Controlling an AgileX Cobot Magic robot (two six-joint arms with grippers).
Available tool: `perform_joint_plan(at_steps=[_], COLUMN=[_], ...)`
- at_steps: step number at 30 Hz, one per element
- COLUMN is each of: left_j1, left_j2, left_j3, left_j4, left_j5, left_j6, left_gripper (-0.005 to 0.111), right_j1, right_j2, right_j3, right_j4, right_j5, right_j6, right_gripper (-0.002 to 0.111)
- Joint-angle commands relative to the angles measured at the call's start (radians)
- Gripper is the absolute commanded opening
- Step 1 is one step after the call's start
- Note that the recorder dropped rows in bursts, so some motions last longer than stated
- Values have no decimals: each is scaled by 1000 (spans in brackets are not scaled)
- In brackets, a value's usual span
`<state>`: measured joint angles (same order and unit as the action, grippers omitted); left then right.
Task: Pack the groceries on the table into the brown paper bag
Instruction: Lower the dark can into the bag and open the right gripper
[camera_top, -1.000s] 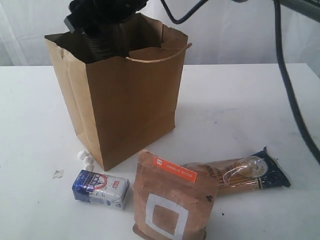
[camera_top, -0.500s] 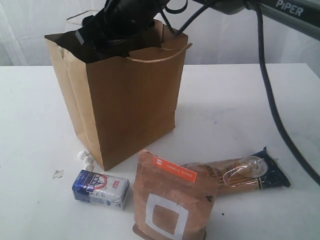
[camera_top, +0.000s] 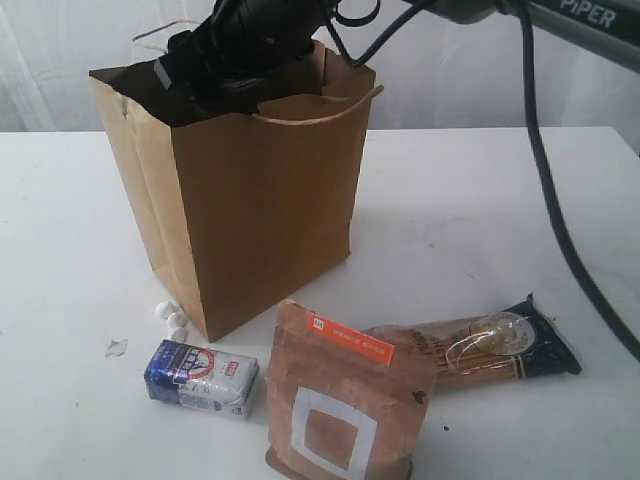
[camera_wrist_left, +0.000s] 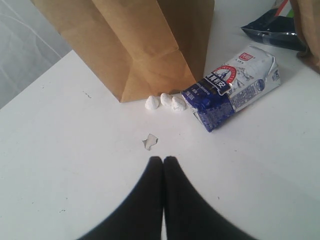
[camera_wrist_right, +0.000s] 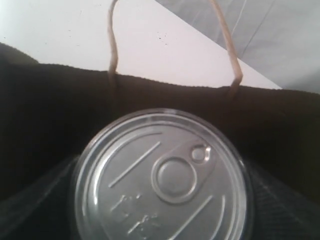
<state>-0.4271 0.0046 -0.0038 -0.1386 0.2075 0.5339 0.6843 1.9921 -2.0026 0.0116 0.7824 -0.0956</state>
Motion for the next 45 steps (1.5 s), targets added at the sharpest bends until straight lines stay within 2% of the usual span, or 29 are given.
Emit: perform_joint_plan(at_steps=[1, 3, 5, 9, 12, 19, 22, 27, 28, 37, 45], left_j1=[-4, -4, -4, -4, -4, -4, -4, -4, -4, -4, -4], left_j2=[-5, -5, -5, -5, -5, -5, -5, -5, -5, -5, -5], left_j3=[4, 4, 4, 4, 4, 4, 4, 4, 4, 4, 4], left_j4=[-10, -10, -10, -10, -10, -10, -10, -10, -10, -10, -10], left_j5=[2, 2, 2, 2, 2, 2, 2, 2, 2, 2, 2], left_j6=[-3, -3, -3, -3, -3, -3, -3, -3, -3, -3, -3], left_gripper=[0, 0, 0, 0, 0, 0, 0, 0, 0, 0, 0], right_j1=[-7, -7, -7, -7, -7, 13, 24, 39, 42, 56, 56], right_j2=[-29, -32, -32, -41, -48, -44, -36, -36, -36, -36, -40], right_j3=[-8, -8, -8, -8, -10, -10, -10, -10, -10, -14, -14], right_j4=[-12, -12, -22, -122, -201, -244, -206, -161, -161, -161, -253], right_j5=[-15, -13, -13, -11, -1, 80, 93, 87, 87, 91, 143], right_j6=[-1, -1, -1, -1, -6, -137, -210, -238, -238, -238, -163], right_gripper=[57, 56, 51, 23, 11, 10, 18, 59, 64, 67, 88])
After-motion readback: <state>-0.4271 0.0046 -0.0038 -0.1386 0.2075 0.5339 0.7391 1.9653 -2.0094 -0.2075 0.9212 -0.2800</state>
